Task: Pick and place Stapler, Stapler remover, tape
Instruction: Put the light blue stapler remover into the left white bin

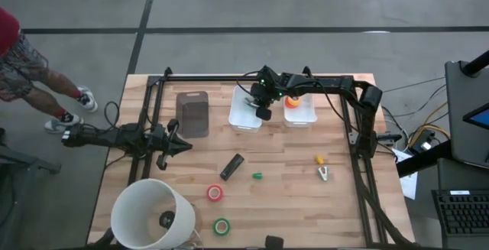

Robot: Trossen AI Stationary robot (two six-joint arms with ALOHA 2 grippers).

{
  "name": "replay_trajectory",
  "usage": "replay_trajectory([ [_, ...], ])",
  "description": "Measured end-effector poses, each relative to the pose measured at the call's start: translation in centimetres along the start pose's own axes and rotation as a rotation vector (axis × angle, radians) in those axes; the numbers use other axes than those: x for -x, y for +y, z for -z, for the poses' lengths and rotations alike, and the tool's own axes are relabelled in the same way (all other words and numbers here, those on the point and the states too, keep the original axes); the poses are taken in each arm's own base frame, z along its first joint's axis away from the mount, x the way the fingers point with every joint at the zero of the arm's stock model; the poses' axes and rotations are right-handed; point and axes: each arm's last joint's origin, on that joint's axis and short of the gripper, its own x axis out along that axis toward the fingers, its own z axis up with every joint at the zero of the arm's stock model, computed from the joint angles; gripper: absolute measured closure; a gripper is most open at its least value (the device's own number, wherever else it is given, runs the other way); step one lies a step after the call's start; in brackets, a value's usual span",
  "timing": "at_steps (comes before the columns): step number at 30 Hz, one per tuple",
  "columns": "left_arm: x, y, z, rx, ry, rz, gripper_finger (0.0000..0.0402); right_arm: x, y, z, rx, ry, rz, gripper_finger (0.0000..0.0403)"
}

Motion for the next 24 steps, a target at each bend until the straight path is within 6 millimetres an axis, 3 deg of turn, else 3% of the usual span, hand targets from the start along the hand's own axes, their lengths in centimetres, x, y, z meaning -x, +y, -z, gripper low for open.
replay_trajectory([
  [5, 0.0, 0.0, 0.0, 0.0, 0.0, 0.0, 0.0376, 0.6, 0.2, -0.1, 0.004, 0.005, -0.003, 0.0308],
  [12, 0.0, 0.0, 0.0, 0.0, 0.0, 0.0, 0.0377, 4.2, 1.7, -0.8, 0.042, 0.008, -0.021, 0.0284],
  [18, 0.0, 0.0, 0.0, 0.0, 0.0, 0.0, 0.0378, 8.2, 5.2, -0.5, 0.059, 0.045, -0.095, 0.0281],
  [24, 0.0, 0.0, 0.0, 0.0, 0.0, 0.0, 0.0376, 12.9, 11.1, 2.4, 0.018, 0.185, -0.364, 0.0289],
])
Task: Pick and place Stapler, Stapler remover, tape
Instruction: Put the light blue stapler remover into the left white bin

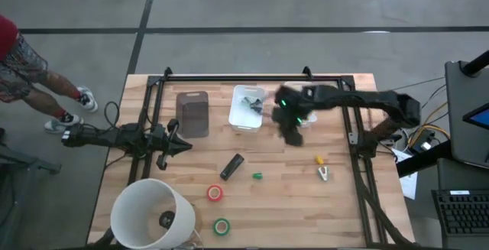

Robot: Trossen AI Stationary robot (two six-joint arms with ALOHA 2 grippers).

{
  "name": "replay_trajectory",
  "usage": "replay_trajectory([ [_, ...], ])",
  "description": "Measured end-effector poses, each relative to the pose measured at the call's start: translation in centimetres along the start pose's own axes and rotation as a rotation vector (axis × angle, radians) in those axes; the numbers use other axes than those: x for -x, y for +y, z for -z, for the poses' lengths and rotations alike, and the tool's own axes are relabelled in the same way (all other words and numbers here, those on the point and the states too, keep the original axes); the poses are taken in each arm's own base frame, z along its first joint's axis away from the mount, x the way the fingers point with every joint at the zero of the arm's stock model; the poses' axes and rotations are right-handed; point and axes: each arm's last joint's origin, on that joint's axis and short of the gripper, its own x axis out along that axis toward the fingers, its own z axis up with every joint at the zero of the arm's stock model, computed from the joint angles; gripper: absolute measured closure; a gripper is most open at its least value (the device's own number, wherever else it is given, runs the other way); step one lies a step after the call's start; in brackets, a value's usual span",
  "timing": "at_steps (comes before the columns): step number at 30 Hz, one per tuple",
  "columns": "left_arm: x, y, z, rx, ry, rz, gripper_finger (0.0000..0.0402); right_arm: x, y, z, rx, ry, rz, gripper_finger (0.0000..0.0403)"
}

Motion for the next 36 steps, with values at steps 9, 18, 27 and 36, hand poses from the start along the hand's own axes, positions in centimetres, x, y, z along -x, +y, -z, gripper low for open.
replay_trajectory([
  [9, 0.0, 0.0, 0.0, 0.0, 0.0, 0.0, 0.0377, 0.7, 10.1, 7.2, -0.013, 0.024, -0.108, 0.0313],
  [18, 0.0, 0.0, 0.0, 0.0, -0.001, 0.0, 0.0378, -0.4, 12.2, 13.1, -0.268, 0.001, 0.091, 0.0335],
  [27, 0.0, 0.0, 0.0, 0.0, 0.0, 0.0, 0.0378, -2.6, 10.5, 17.2, -0.617, 0.143, 0.211, 0.0344],
  [36, 0.0, 0.0, 0.0, 0.0, 0.0, 0.0, 0.0378, -3.0, 9.9, 18.6, -0.728, 0.257, 0.285, 0.0344],
])
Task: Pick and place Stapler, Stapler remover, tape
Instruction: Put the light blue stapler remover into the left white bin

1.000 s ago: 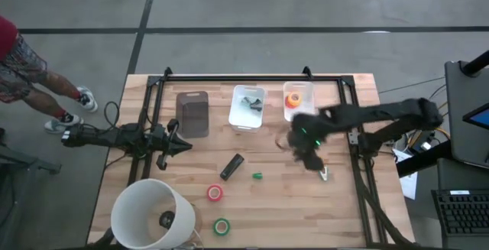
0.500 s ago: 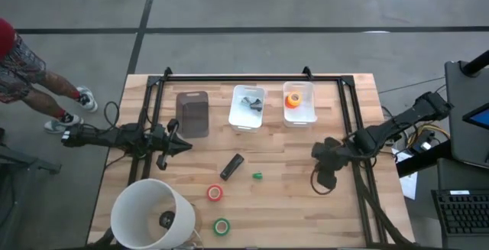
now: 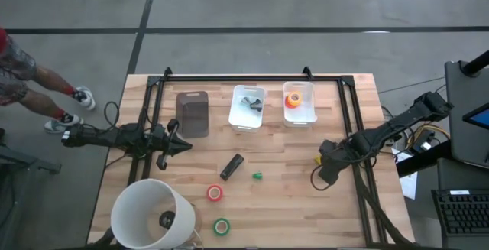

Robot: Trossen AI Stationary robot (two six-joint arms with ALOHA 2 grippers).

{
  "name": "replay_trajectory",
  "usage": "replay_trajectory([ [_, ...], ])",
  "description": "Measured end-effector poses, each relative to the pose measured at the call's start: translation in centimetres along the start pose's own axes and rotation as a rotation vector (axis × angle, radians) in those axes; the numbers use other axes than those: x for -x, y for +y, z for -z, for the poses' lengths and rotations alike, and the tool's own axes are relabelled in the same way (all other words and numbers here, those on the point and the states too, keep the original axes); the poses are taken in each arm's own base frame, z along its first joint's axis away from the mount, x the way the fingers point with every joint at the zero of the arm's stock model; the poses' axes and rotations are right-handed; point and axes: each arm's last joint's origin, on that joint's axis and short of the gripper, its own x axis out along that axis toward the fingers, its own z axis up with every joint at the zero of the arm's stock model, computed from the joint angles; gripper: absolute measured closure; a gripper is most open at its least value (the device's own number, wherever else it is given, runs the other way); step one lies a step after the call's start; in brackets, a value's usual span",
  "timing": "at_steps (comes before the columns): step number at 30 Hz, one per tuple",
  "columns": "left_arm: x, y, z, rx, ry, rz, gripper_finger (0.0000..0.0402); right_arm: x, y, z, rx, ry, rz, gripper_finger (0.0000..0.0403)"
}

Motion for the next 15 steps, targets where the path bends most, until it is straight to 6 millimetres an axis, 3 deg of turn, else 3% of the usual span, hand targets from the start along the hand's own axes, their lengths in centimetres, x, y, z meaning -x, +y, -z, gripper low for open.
replay_trajectory([
  [8, 0.0, 0.0, 0.0, 0.0, 0.0, 0.0, 0.0376, -1.3, -0.7, 0.3, -0.004, 0.015, 0.043, 0.0341],
  [15, 0.0, 0.0, 0.0, 0.0, 0.0, 0.0, 0.0378, -2.1, -0.7, 0.3, -0.008, 0.002, 0.006, 0.03],
])
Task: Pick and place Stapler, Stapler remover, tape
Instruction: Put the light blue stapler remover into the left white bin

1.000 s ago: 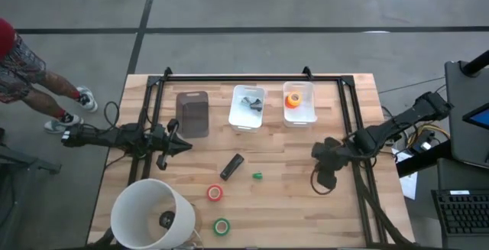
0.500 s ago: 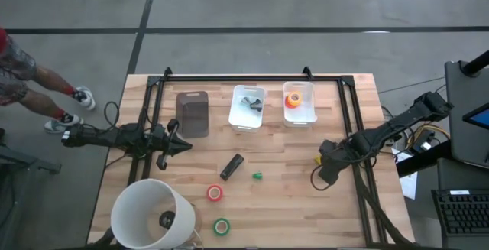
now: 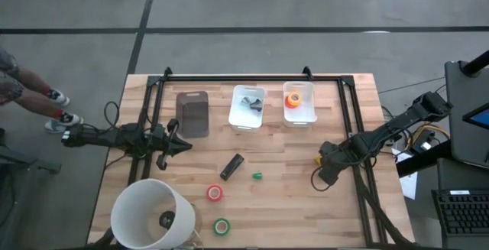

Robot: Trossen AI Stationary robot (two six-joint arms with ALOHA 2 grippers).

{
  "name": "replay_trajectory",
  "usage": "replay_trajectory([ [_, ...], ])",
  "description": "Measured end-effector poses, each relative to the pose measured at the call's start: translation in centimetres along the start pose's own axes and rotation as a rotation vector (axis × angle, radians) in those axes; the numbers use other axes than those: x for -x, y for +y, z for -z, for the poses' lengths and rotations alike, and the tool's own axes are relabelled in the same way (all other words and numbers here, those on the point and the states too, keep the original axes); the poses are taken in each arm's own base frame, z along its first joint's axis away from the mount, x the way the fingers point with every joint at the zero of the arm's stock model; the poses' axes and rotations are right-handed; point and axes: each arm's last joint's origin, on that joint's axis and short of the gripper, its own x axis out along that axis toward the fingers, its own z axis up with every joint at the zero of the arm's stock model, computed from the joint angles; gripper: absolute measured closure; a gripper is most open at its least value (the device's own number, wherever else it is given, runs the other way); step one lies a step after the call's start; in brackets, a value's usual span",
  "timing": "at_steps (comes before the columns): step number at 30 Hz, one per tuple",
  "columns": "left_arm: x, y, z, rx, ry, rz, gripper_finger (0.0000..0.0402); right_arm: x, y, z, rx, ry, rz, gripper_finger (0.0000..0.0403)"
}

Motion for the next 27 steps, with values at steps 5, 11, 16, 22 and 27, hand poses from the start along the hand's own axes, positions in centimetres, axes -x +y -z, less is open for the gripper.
replay_trajectory([
  [5, 0.0, 0.0, 0.0, 0.0, 0.0, 0.0, 0.0377, -0.3, 0.0, 0.0, 0.001, -0.004, -0.012, 0.0279],
  [11, 0.0, 0.0, 0.0, 0.0, 0.0, 0.0, 0.0377, -0.8, -0.4, 0.1, -0.012, 0.002, 0.001, 0.0278],
  [16, 0.0, 0.0, 0.0, 0.0, 0.0, 0.0, 0.0377, -0.9, -0.1, 0.0, 0.017, -0.011, -0.037, 0.0291],
  [22, 0.0, 0.0, 0.0, 0.0, 0.0, 0.0, 0.0377, -1.0, 0.0, 0.0, 0.026, -0.003, -0.048, 0.0315],
  [27, 0.0, 0.0, 0.0, 0.0, 0.0, 0.0, 0.0378, -1.1, -0.1, 0.1, 0.035, 0.009, -0.047, 0.0341],
])
